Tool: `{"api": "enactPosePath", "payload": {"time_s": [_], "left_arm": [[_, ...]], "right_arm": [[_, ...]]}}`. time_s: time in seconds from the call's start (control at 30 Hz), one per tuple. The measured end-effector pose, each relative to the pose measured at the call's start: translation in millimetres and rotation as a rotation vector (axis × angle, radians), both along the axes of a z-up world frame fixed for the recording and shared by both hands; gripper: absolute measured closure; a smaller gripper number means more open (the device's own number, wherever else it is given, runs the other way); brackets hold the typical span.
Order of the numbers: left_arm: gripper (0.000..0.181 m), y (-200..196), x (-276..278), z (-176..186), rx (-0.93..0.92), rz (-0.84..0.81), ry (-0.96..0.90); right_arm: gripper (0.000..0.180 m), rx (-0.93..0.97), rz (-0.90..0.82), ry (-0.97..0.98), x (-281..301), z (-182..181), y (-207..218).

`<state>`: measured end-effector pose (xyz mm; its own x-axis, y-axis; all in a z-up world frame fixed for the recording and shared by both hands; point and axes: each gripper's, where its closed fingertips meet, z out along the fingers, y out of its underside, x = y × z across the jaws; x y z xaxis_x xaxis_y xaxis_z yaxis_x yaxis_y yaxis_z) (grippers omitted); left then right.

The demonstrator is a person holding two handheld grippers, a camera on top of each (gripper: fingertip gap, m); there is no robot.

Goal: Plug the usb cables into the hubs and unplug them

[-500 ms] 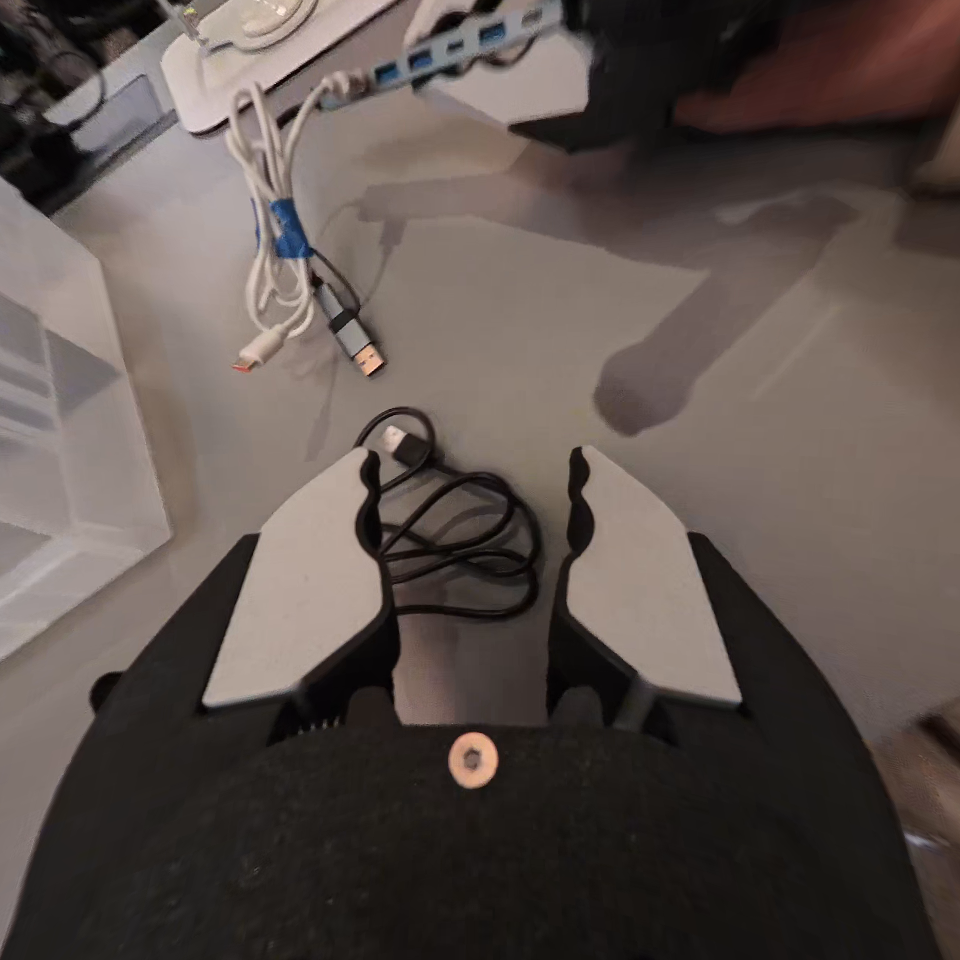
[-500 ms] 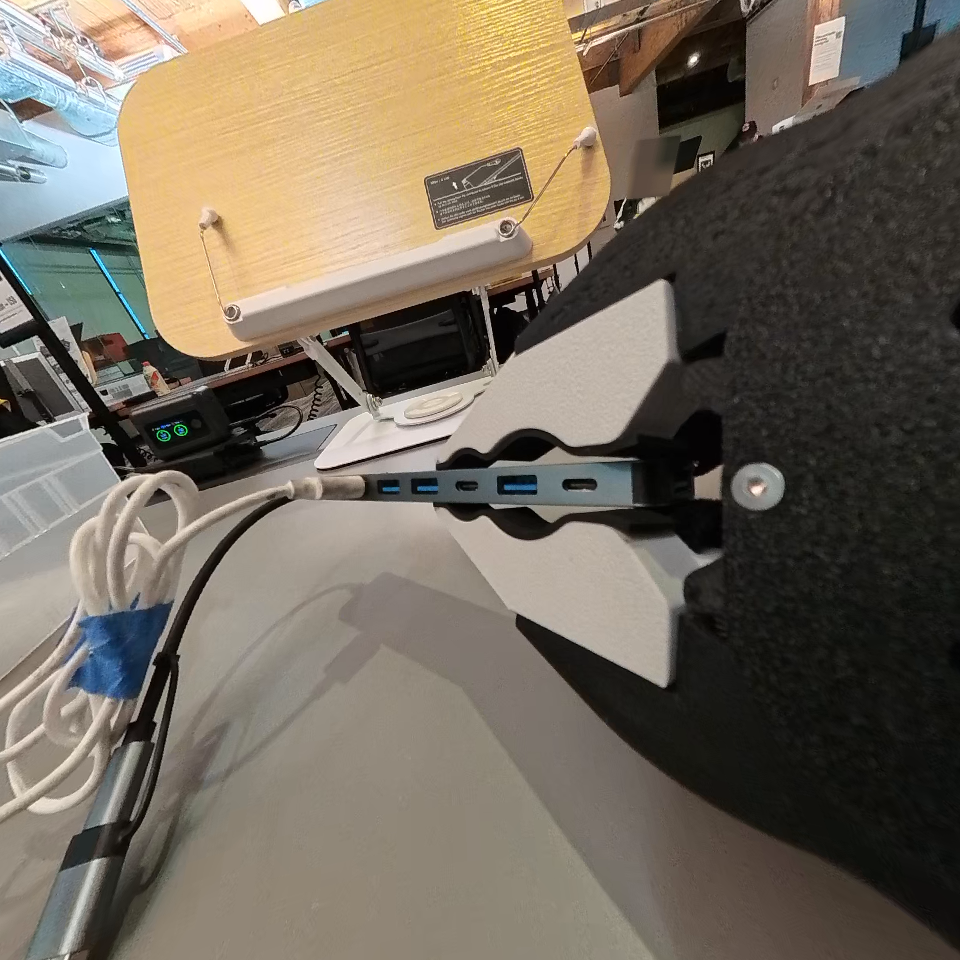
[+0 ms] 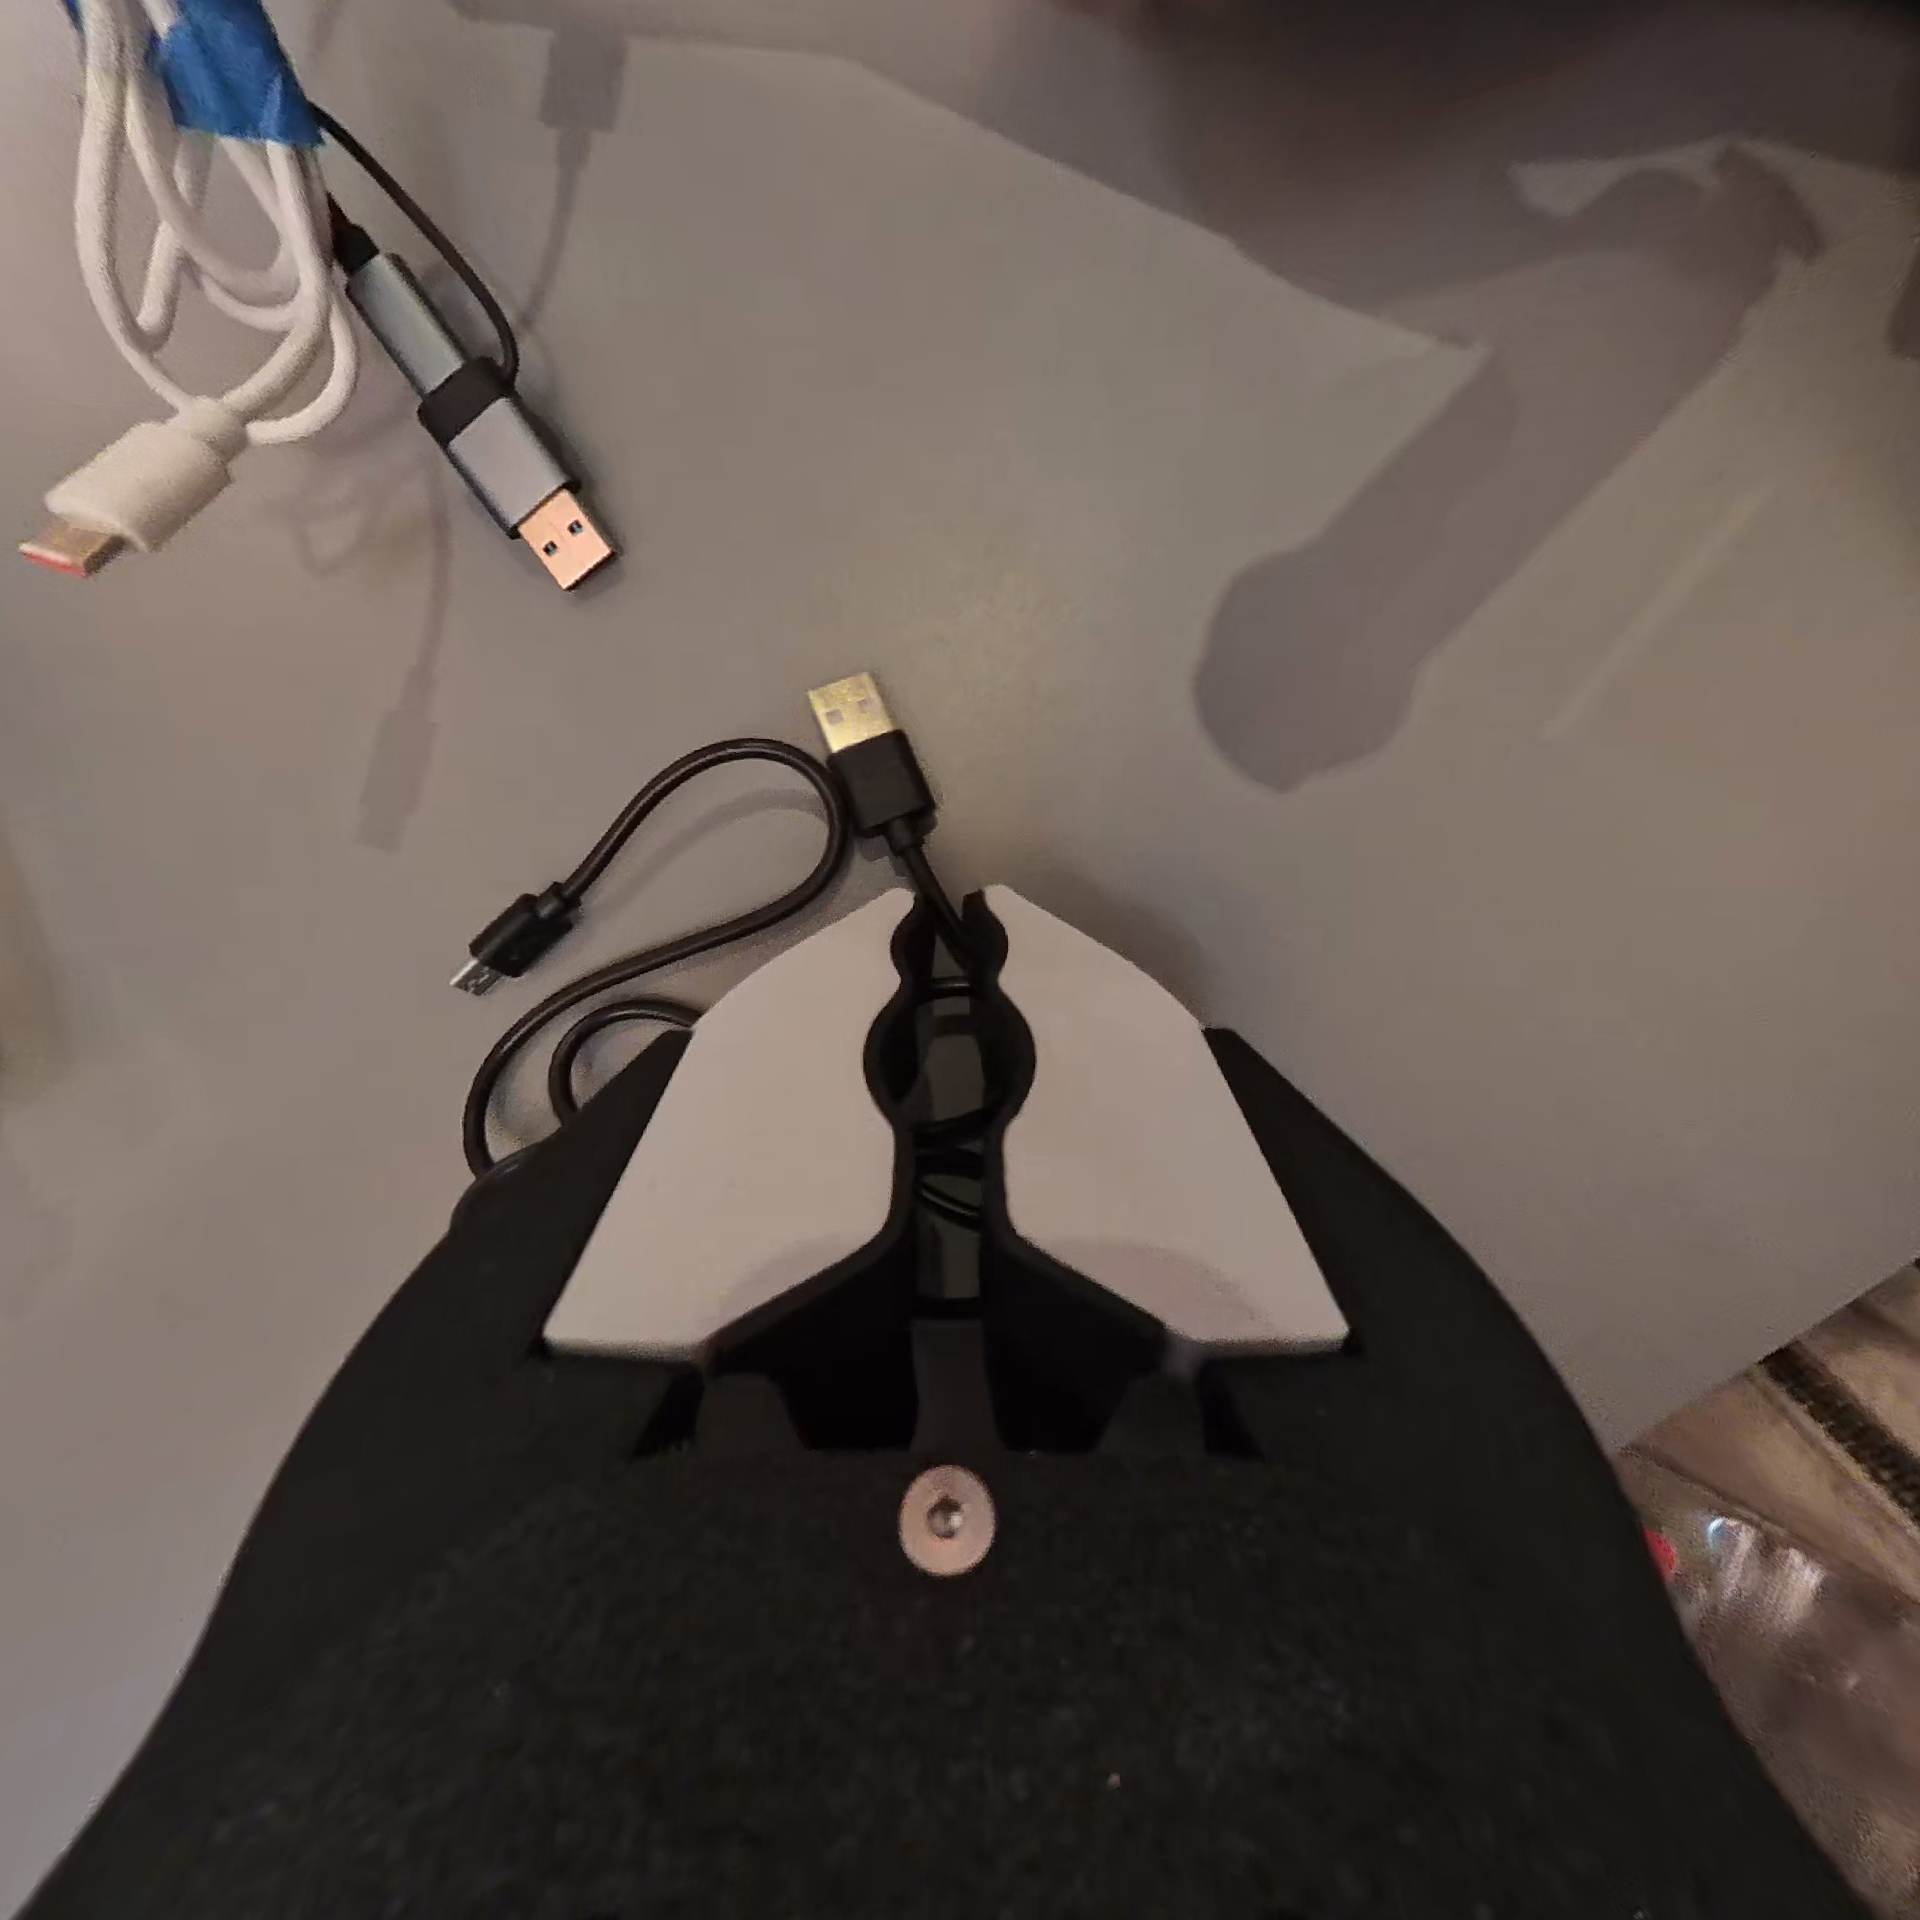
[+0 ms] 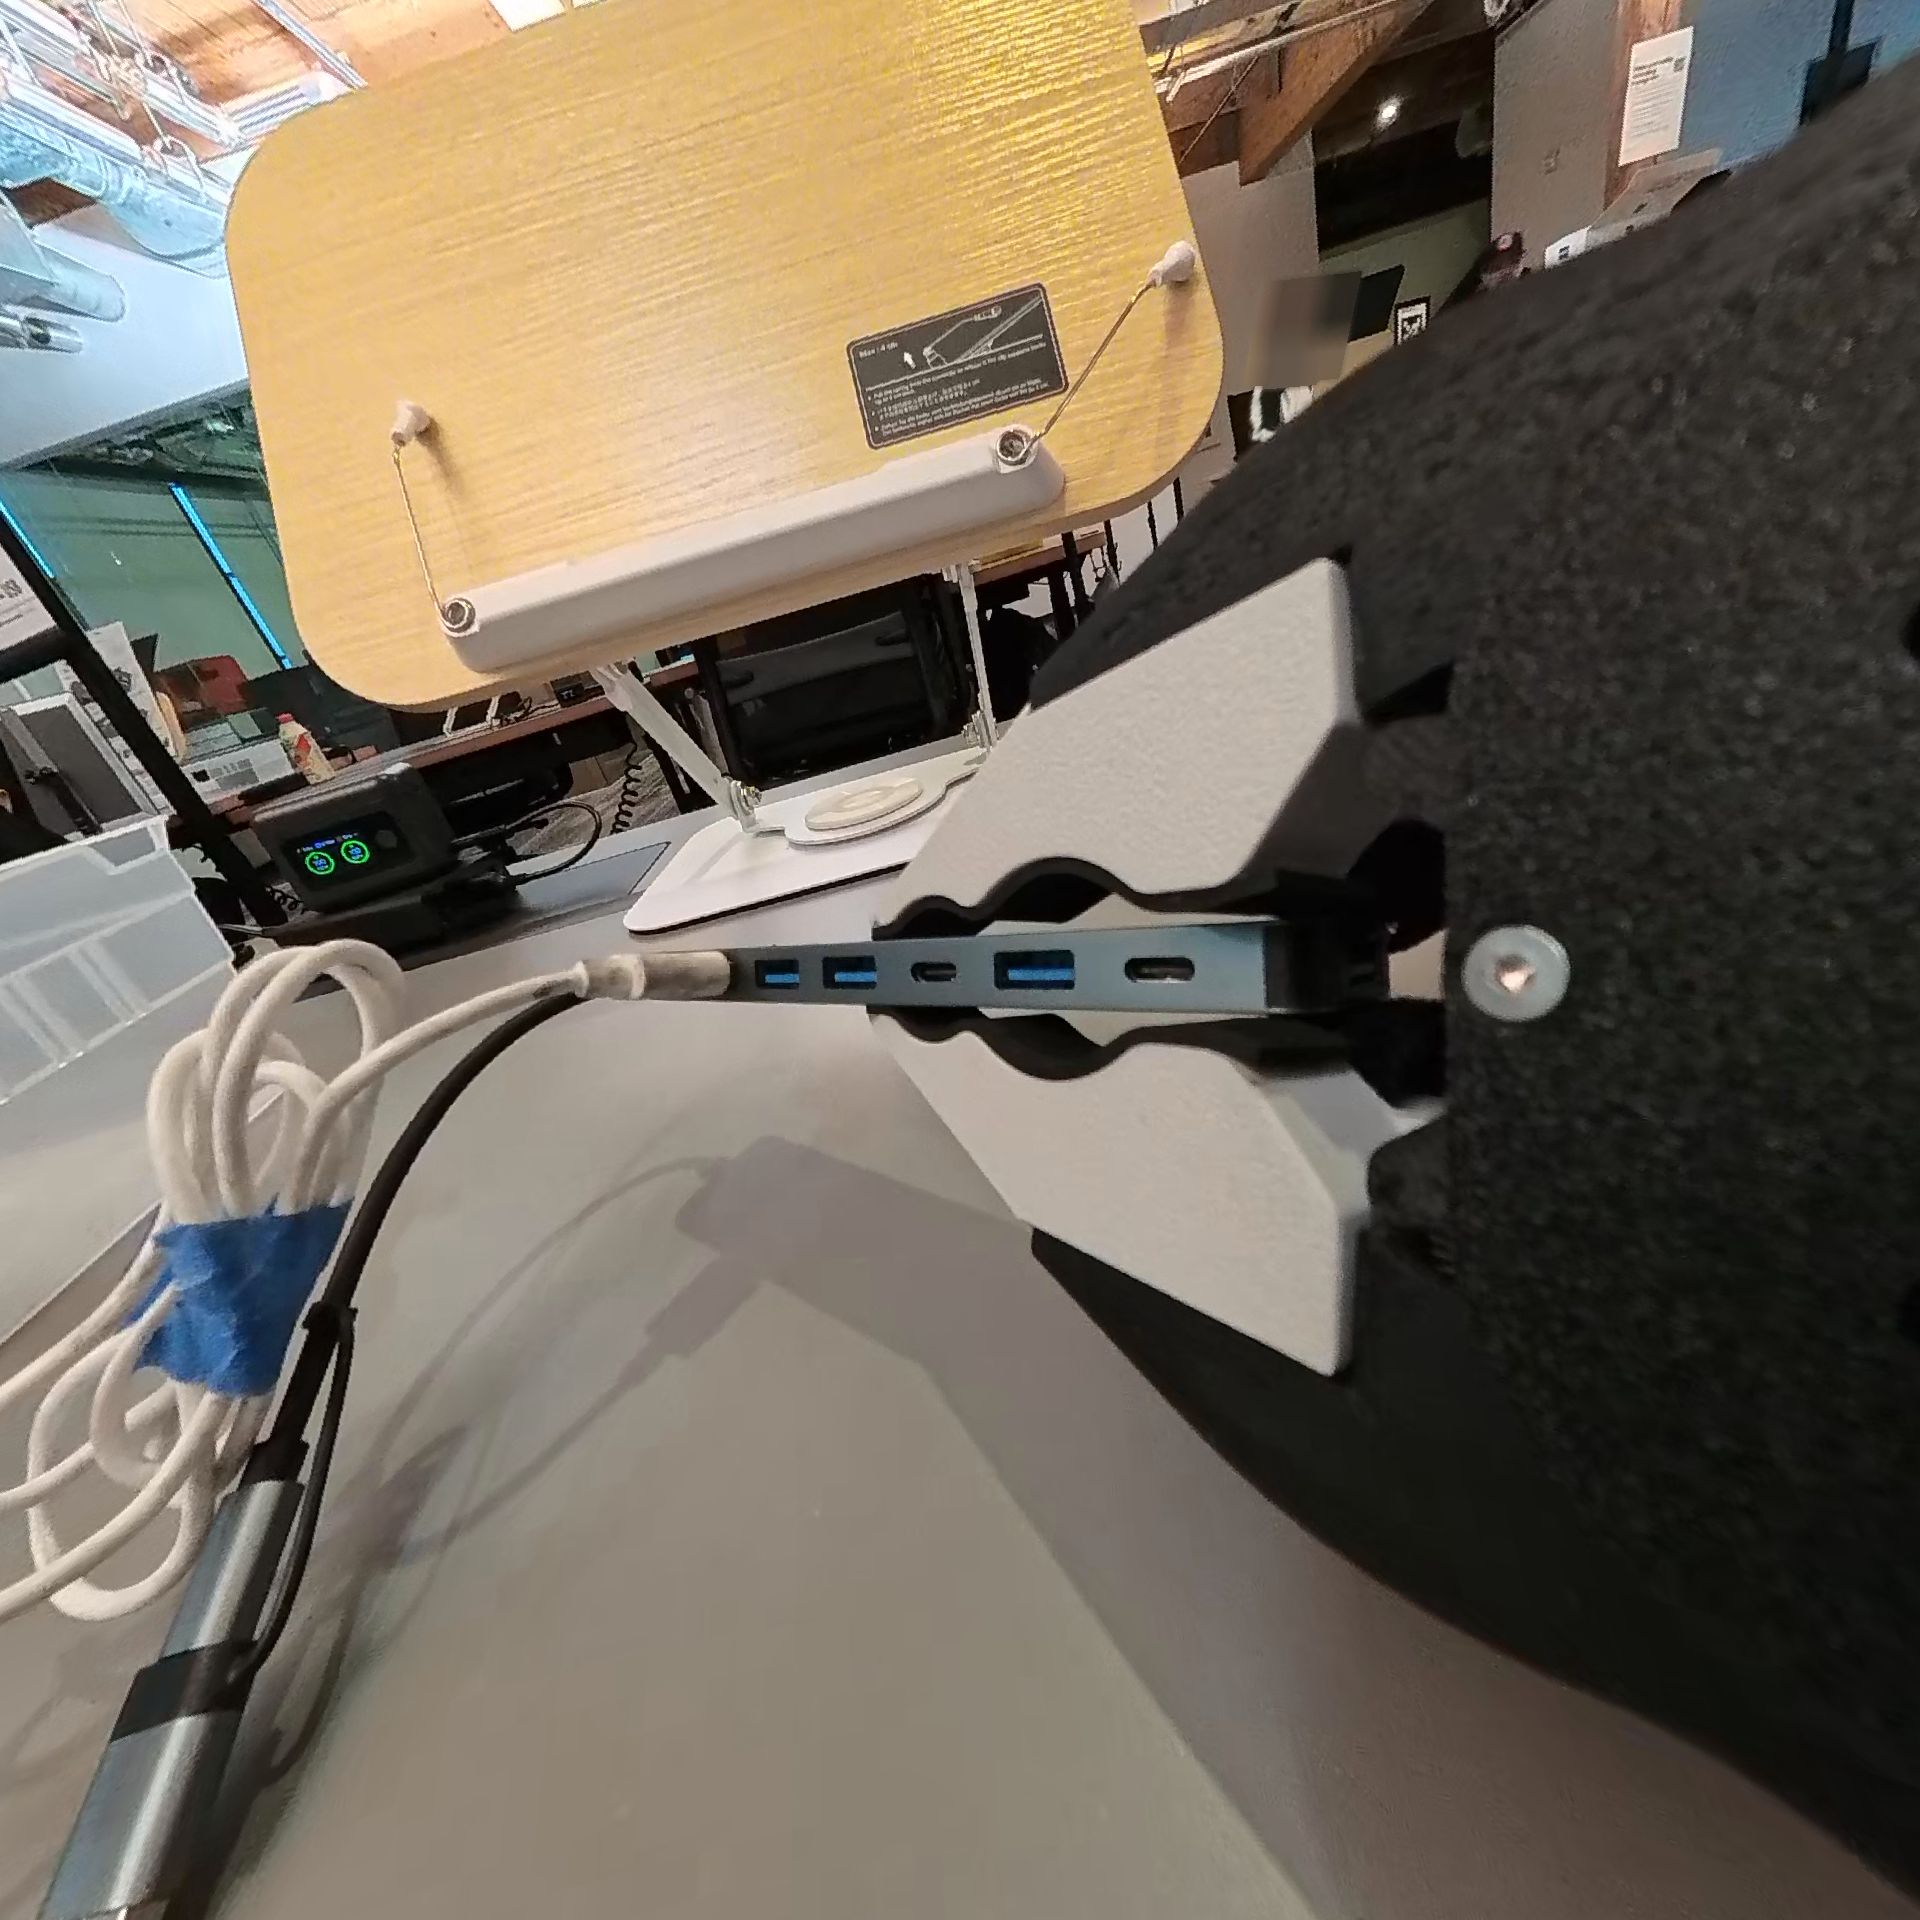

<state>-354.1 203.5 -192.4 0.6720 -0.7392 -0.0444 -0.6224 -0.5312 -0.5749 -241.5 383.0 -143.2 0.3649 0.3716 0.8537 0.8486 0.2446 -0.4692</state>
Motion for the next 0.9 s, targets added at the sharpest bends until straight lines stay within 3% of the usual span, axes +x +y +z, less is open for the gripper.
{"api": "enactPosePath", "payload": {"time_s": [0.03, 0.23, 0.47, 0.6, 0.8, 0.9], "left_arm": [[0.175, -2, 3, 0, 0.002, -0.041, 0.008], [0.178, -7, 22, 37, 0.173, -0.271, -0.027], [0.178, 33, 18, 88, 0.103, -0.246, -0.113], [0.178, 60, 19, 87, 0.008, -0.188, -0.068], [0.179, 85, 29, 78, 0.034, -0.164, 0.080], [0.178, 85, 36, 76, -0.022, -0.149, 0.047]], "right_arm": [[0.170, 0.000, 0.000, 0.000, 0, 0, 0], [0.170, 0.008, 0.001, 0.003, 0, 2, 0], [0.170, 0.127, 0.047, 0.019, -7, 22, -10], [0.170, 0.136, 0.044, -0.015, -13, 20, -14], [0.170, 0.201, 0.081, -0.117, -28, 18, -25], [0.170, 0.211, 0.087, -0.126, -31, 19, -27]]}}
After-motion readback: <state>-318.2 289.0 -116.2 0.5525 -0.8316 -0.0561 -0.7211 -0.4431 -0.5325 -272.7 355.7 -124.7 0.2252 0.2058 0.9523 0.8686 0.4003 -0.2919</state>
